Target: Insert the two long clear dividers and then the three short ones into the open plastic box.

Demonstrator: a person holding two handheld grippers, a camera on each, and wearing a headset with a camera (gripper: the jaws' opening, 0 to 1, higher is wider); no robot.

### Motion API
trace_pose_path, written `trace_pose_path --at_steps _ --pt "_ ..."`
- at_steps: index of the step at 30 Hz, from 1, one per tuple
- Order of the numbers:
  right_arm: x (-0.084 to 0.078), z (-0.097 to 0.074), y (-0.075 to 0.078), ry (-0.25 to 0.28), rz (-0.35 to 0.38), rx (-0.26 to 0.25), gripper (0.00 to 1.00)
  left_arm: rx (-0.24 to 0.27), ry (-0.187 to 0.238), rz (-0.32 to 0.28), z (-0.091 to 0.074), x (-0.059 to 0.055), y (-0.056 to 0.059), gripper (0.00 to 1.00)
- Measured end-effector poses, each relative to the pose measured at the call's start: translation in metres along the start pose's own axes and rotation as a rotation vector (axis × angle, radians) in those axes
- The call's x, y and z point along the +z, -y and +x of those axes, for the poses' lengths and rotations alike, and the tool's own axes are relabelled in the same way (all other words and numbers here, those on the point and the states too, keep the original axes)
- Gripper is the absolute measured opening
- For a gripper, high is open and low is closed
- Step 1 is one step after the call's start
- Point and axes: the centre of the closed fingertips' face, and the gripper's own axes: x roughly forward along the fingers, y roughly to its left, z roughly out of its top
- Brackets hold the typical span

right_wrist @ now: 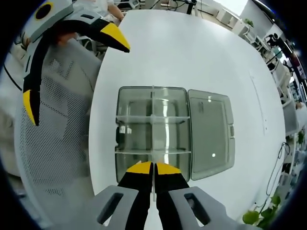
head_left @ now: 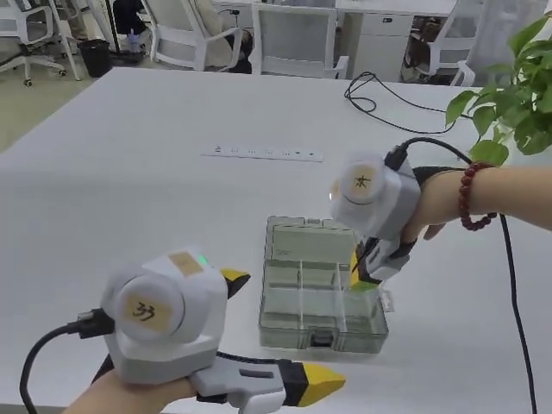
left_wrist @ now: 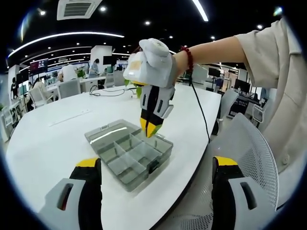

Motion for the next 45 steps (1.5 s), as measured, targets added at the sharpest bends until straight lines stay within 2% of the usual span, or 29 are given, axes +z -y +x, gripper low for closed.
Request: trace_pose_path --at_steps 9,18,34,45 --pt "-0.003 0.011 -0.001 -0.041 -0.035 0.015 0.03 -0.003 -0.006 -0.001 0.001 -0.003 0.000 0.98" --pt "-0.006 0.018 -0.001 -0.026 0.010 0.027 0.03 -0.001 -0.012 0.003 0.001 -0.003 -0.002 0.97" --pt "-0.011 0.037 -0.001 -0.036 0.056 0.040 0.03 0.007 -0.013 0.003 -0.002 -0.003 -0.006 0.97" --pt "-0.013 0.041 -0.002 -0.030 0.052 0.035 0.03 0.015 -0.013 -0.001 -0.001 -0.003 -0.009 0.97"
